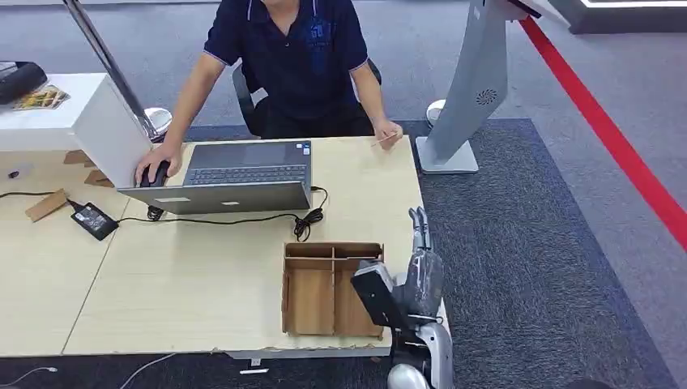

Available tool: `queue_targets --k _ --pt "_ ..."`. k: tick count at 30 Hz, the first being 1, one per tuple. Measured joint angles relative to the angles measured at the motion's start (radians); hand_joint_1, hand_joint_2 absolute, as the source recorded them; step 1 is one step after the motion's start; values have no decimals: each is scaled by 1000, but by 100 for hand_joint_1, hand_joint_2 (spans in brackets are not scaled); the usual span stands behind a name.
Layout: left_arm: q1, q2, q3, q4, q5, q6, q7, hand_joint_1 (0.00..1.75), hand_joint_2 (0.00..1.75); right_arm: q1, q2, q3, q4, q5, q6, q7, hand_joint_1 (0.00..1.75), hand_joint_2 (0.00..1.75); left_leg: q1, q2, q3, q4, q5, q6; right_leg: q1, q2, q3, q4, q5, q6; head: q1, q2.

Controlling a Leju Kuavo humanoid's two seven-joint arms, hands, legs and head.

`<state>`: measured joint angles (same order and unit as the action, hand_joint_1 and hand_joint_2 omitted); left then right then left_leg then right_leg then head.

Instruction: Pass the card to the sensor for recognition and then transmit it.

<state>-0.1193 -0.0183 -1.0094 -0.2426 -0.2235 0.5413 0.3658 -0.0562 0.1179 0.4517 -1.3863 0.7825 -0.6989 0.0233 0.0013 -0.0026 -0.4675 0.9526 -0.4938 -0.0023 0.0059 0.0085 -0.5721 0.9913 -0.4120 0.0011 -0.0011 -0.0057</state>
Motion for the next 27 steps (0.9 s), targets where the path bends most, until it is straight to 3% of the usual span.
queue_targets --k 7,27 --pt "0 0 0 0 -7 0 0 0 0 -4 -3 8 13 77 0 30 0 175 0 0 0 0 0 0 0 0 0 0 0 0 0 0" --pt "0 0 0 0 -10 0 0 0 0 -32 -3 41 111 60 0 47 0 175 0 0 0 0 0 0 0 0 0 0 0 0 0 0"
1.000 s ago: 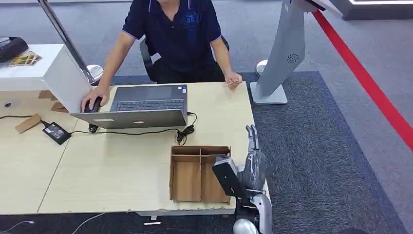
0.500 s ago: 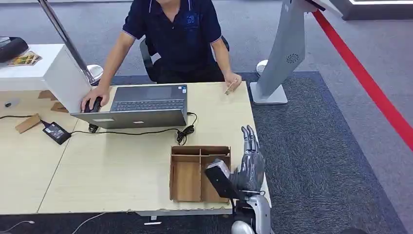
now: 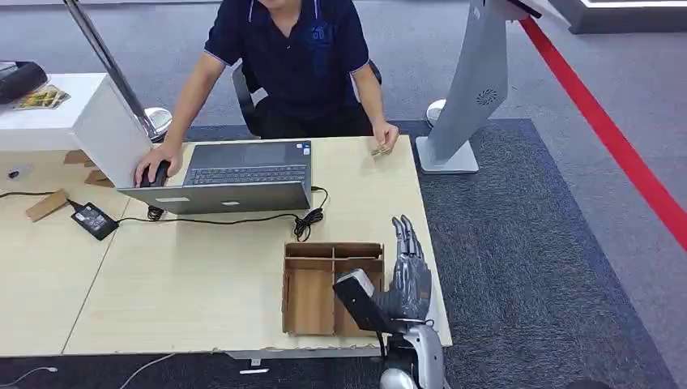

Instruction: Pass the card to the sensor for recognition and then transmit it.

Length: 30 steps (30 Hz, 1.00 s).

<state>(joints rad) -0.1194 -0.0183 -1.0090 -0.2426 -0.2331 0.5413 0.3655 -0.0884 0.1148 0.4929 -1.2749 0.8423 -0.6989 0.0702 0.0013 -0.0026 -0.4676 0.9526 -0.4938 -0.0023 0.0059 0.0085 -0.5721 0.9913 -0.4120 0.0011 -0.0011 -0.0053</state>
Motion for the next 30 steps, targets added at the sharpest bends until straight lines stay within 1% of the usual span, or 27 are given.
queue_targets --k 22,30 --pt "0 0 0 0 -13 0 -9 0 0 -55 2 45 55 0 0 -2 0 175 0 0 0 0 0 0 0 0 0 0 0 0 0 0" --pt "0 0 0 0 -17 0 -9 0 0 -63 6 48 63 2 0 -2 0 175 0 0 0 0 0 0 0 0 0 0 0 0 0 0"
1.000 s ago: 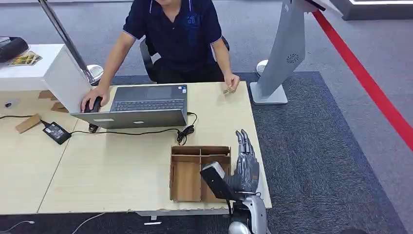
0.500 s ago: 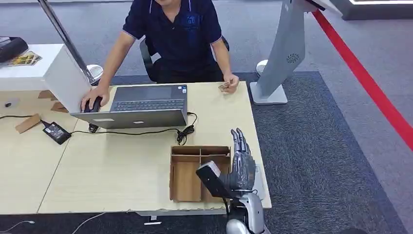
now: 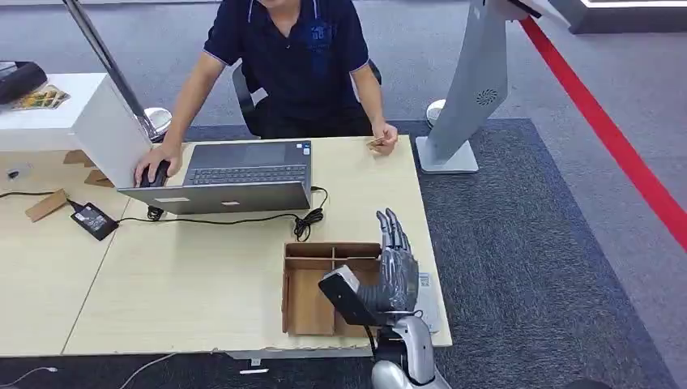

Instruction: Pass the card to the sensor for recognition and then transmit it.

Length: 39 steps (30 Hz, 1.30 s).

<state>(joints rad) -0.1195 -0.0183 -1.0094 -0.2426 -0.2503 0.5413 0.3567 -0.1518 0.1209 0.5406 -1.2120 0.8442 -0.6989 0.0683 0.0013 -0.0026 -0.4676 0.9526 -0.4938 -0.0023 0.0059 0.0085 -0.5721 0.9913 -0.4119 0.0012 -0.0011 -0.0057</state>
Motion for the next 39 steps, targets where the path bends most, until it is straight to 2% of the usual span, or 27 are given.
queue_targets --k 12,25,39 --pt "0 0 0 0 -1 -1 -1 0 0 -9 -7 0 16 3 0 28 0 175 0 0 0 0 0 0 0 0 0 0 0 0 0 0" --pt "0 0 0 0 0 -1 -3 0 0 -9 -52 -2 25 21 -1 74 0 175 0 0 0 0 0 0 0 0 0 0 0 0 0 0" --pt "0 0 0 0 2 -1 -3 0 0 -5 -73 -4 24 27 -1 71 0 175 0 0 0 0 0 0 0 0 0 0 0 0 0 0"
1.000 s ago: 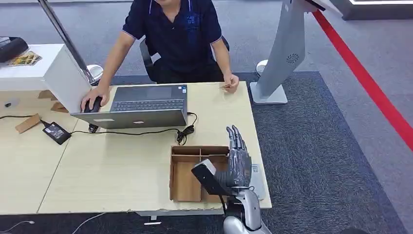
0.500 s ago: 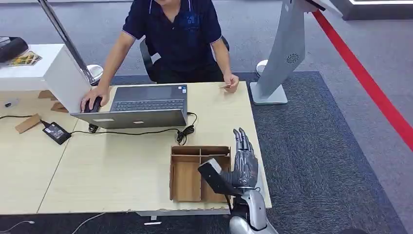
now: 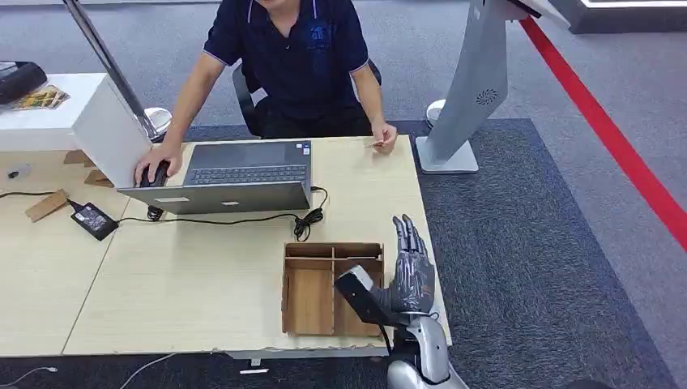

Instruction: Pass the card to the sensor for recognition and then transmit it.

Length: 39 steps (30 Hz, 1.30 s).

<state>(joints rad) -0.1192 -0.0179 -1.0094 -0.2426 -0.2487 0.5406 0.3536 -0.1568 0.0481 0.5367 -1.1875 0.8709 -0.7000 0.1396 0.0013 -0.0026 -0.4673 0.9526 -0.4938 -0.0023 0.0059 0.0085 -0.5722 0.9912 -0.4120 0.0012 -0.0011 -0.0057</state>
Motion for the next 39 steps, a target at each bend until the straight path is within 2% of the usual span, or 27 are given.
queue_targets --k 16,39 --pt "0 0 0 0 -6 0 0 0 0 0 16 -5 0 -2 0 -52 0 175 0 0 0 0 0 0 0 0 0 0 0 0 0 0" --pt "0 0 0 0 -11 0 0 0 0 -2 30 -16 6 -10 0 -62 0 175 0 0 0 0 0 0 0 0 0 0 0 0 0 0"
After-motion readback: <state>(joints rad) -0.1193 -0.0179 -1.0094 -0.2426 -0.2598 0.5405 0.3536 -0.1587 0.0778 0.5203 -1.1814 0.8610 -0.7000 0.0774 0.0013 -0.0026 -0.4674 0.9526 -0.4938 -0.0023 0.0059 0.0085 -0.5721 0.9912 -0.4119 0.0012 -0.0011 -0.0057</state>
